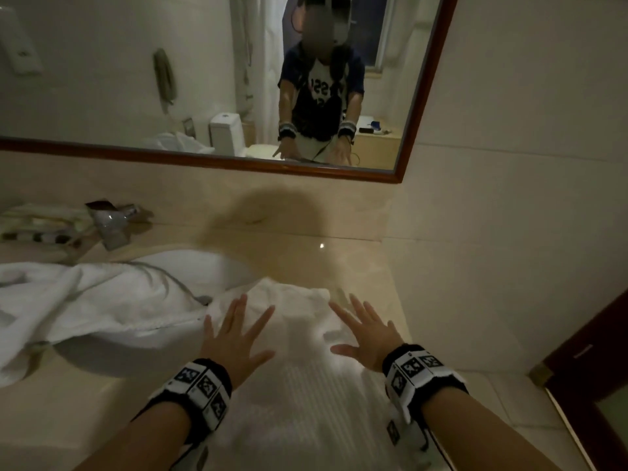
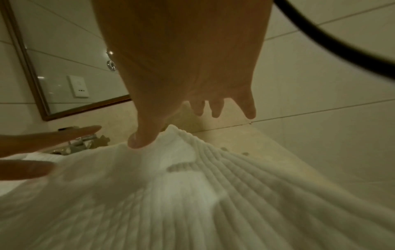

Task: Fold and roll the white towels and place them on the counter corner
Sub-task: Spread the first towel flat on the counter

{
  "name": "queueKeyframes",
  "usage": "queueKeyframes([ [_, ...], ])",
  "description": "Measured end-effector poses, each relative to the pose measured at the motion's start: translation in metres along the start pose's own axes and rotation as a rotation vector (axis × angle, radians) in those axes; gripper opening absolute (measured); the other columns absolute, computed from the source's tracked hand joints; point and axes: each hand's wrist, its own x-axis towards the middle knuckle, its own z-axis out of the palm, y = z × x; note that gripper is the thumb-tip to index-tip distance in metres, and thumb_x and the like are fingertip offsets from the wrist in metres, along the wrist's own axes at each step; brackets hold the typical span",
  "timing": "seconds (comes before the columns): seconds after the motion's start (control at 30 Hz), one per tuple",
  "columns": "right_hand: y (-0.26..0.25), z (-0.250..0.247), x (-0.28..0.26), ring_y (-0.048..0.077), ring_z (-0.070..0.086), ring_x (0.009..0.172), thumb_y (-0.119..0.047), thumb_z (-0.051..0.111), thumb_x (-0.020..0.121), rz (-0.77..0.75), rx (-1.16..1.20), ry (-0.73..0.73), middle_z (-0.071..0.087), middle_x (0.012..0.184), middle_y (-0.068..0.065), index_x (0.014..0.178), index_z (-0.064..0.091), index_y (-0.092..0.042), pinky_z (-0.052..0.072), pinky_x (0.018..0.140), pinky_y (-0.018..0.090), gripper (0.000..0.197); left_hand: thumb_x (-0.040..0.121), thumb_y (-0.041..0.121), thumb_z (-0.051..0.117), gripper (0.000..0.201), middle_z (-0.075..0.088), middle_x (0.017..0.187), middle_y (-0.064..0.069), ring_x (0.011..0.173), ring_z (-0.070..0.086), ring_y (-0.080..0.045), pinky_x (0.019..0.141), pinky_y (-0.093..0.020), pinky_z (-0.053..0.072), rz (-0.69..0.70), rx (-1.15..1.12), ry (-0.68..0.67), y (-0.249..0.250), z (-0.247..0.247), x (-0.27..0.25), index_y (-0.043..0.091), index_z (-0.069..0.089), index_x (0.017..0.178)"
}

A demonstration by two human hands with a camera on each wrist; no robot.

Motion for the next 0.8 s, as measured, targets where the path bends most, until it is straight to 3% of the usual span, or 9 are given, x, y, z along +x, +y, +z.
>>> queueKeyframes([
  [0.1, 0.001, -0.023, 0.055, 0.024, -0.001, 0.147, -0.057, 0.037, 0.092, -0.06, -0.015, 0.037, -0.012, 0.159, 0.002, 0.146, -0.006, -0.042, 0.014, 0.115, 0.047, 0.07, 0.085, 0.072, 0.021, 0.076, -0.016, 0.157, -0.013, 0.147, -0.007, -0.027, 0.114, -0.056, 0.008, -0.148, 0.007, -0.001, -0.007, -0.007, 0.046, 0.044, -0.024, 0.139],
  [0.2, -0.005, -0.031, 0.1, 0.03, 0.006, 0.146, -0.057, 0.038, 0.092, -0.09, 0.01, -0.028, -0.005, 0.159, 0.007, 0.146, -0.006, -0.042, 0.016, 0.117, 0.046, 0.071, 0.085, 0.071, 0.019, 0.072, 0.001, 0.156, -0.017, 0.145, 0.01, -0.032, 0.114, -0.051, 0.016, -0.245, -0.07, -0.068, -0.016, -0.003, 0.08, 0.047, -0.021, 0.14],
  [0.27, -0.015, -0.024, 0.116, 0.033, 0.012, 0.144, -0.059, 0.042, 0.09, -0.103, 0.032, -0.101, 0.0, 0.159, 0.009, 0.147, -0.007, -0.042, 0.019, 0.115, 0.046, 0.077, 0.086, 0.07, 0.02, 0.071, 0.016, 0.152, -0.019, 0.139, 0.023, -0.034, 0.113, -0.046, 0.024, -0.234, -0.121, -0.114, -0.016, 0.006, 0.09, 0.048, -0.021, 0.139],
  [0.33, -0.029, -0.01, 0.127, 0.037, 0.022, 0.138, -0.061, 0.047, 0.086, -0.13, 0.042, -0.14, 0.012, 0.155, 0.012, 0.147, -0.006, -0.04, 0.025, 0.112, 0.047, 0.084, 0.088, 0.067, 0.021, 0.069, 0.019, 0.149, -0.021, 0.136, 0.025, -0.037, 0.112, -0.046, 0.023, -0.207, -0.166, -0.158, -0.016, 0.016, 0.093, 0.048, -0.02, 0.14],
  [0.4, -0.037, 0.002, 0.132, 0.039, 0.029, 0.13, -0.062, 0.052, 0.082, -0.141, 0.068, -0.136, 0.022, 0.148, 0.016, 0.147, -0.002, -0.039, 0.029, 0.109, 0.047, 0.088, 0.082, 0.075, 0.014, 0.074, 0.019, 0.146, -0.02, 0.132, 0.029, -0.037, 0.112, -0.044, 0.023, -0.188, -0.193, -0.156, -0.019, 0.016, 0.09, 0.047, -0.018, 0.141],
  [0.5, -0.04, 0.008, 0.128, 0.037, 0.033, 0.125, -0.061, 0.059, 0.078, -0.128, 0.131, -0.127, 0.029, 0.138, 0.015, 0.146, 0.008, -0.042, 0.032, 0.108, 0.044, 0.088, 0.048, 0.092, -0.015, 0.109, 0.021, 0.143, -0.015, 0.125, 0.038, -0.031, 0.106, -0.035, 0.033, -0.13, -0.173, -0.161, -0.024, 0.012, 0.083, 0.041, -0.014, 0.144],
  [0.6, -0.041, -0.002, 0.117, 0.033, 0.04, 0.121, -0.062, 0.063, 0.074, -0.183, 0.086, -0.065, 0.036, 0.131, 0.012, 0.145, 0.016, -0.043, 0.037, 0.103, 0.038, 0.087, 0.083, 0.072, 0.029, 0.081, 0.019, 0.147, -0.012, 0.128, 0.038, -0.028, 0.102, -0.034, 0.037, -0.075, -0.109, -0.12, -0.021, -0.004, 0.073, 0.035, -0.005, 0.148],
  [0.63, -0.039, -0.012, 0.113, 0.032, 0.042, 0.12, -0.064, 0.063, 0.073, -0.202, 0.045, -0.036, 0.038, 0.129, 0.01, 0.145, 0.016, -0.044, 0.037, 0.101, 0.037, 0.088, 0.087, 0.064, 0.038, 0.079, 0.02, 0.147, -0.012, 0.126, 0.041, -0.029, 0.1, -0.034, 0.039, -0.059, -0.087, -0.096, -0.021, -0.013, 0.07, 0.035, -0.003, 0.148],
  [0.8, -0.009, -0.111, 0.077, 0.031, 0.045, 0.115, -0.075, 0.054, 0.07, -0.157, -0.297, 0.19, 0.041, 0.131, 0.015, 0.146, 0.005, -0.043, 0.032, 0.098, 0.04, 0.097, 0.087, 0.061, 0.041, 0.079, 0.017, 0.15, -0.012, 0.128, 0.041, -0.031, 0.099, -0.035, 0.04, 0.037, 0.001, 0.093, -0.013, -0.099, 0.069, 0.036, -0.002, 0.148],
])
